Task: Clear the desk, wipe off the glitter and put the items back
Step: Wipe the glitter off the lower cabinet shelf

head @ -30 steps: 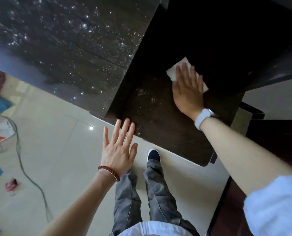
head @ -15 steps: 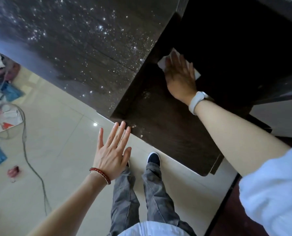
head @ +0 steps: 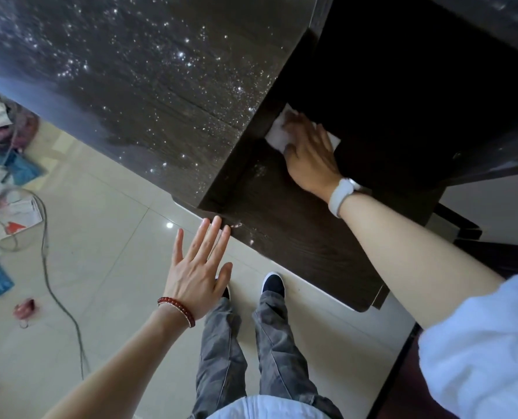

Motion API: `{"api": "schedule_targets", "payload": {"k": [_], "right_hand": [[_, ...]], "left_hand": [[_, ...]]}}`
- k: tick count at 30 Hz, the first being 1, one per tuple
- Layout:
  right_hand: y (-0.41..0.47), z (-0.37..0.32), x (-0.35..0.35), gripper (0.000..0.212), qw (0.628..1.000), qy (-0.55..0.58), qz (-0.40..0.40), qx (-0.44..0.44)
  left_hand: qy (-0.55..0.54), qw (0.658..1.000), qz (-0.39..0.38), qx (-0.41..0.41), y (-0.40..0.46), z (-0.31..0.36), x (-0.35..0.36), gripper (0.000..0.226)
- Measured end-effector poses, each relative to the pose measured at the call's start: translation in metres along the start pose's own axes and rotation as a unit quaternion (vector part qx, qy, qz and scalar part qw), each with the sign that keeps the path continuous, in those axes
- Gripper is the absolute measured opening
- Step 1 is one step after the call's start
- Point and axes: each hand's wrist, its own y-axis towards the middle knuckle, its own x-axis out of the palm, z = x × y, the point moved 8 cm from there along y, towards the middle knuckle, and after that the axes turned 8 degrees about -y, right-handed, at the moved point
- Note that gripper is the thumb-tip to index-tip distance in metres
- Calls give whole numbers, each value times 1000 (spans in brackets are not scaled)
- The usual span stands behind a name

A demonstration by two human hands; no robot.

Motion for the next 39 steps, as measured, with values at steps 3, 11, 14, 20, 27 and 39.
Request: {"api": "schedule_targets", "payload": {"k": [3, 11, 14, 20, 27, 39], "right_hand": [[14, -7, 2, 52, 998, 6, 39, 41], [-52, -51, 36, 52, 997, -44, 36, -55], [-107, -85, 68, 56, 981, -86, -25, -170], [-93, -63, 65, 63, 973, -137, -90, -163], [-114, -100, 78, 54, 995, -101, 21, -11], [-230, -7, 62, 59, 947, -45, 56, 313]], "left_hand": [[2, 1000, 4, 2, -1, -1, 1, 58], [-18, 1000, 12, 12, -1, -10, -5, 58], [-44, 999, 8, -22, -3, -23, -8, 59], [-57, 998, -28, -26, -1, -35, -12, 62], [-58, 997, -45, -18, 1, -37, -23, 63], [-58, 993, -98, -10, 5, -38, -30, 68]]}}
